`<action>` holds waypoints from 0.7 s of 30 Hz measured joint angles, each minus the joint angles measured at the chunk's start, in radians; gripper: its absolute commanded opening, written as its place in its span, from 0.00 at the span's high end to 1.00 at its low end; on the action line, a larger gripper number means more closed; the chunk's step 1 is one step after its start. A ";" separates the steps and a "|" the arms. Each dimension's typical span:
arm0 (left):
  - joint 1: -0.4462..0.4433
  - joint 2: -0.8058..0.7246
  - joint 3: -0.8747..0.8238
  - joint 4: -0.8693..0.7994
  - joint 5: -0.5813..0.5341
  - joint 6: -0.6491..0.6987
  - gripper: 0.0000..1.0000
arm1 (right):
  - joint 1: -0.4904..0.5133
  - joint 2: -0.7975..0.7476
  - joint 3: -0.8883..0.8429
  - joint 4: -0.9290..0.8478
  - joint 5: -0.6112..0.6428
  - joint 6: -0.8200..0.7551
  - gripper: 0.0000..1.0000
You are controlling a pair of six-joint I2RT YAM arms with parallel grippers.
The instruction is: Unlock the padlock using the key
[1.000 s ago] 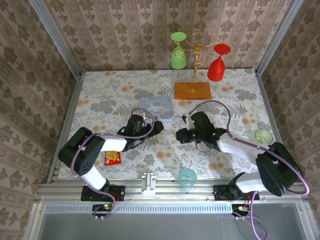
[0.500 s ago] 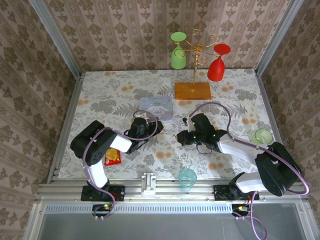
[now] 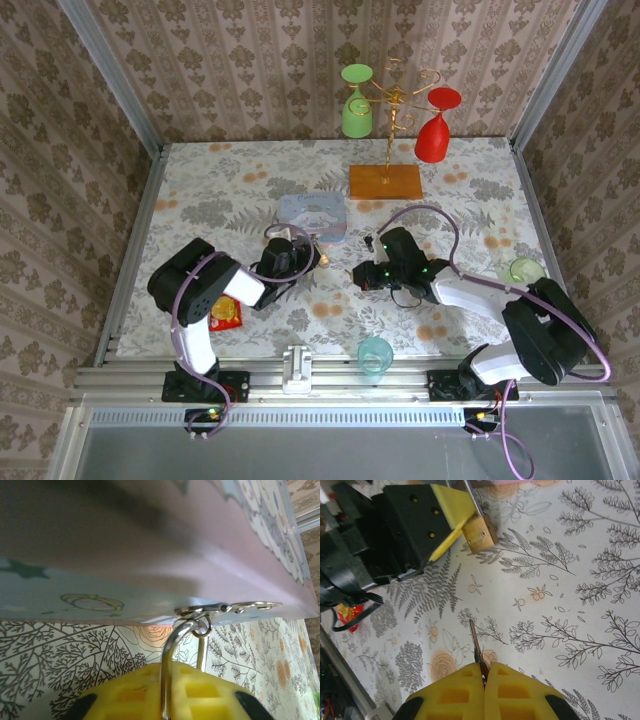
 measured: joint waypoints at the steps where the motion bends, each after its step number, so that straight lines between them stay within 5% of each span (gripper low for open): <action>1: 0.000 0.000 0.000 0.000 0.000 -0.003 0.96 | 0.000 0.012 0.000 0.008 -0.003 0.008 1.00; 21: 0.027 -0.047 -0.012 0.035 0.074 -0.236 1.00 | -0.042 0.189 0.008 0.293 -0.153 0.100 1.00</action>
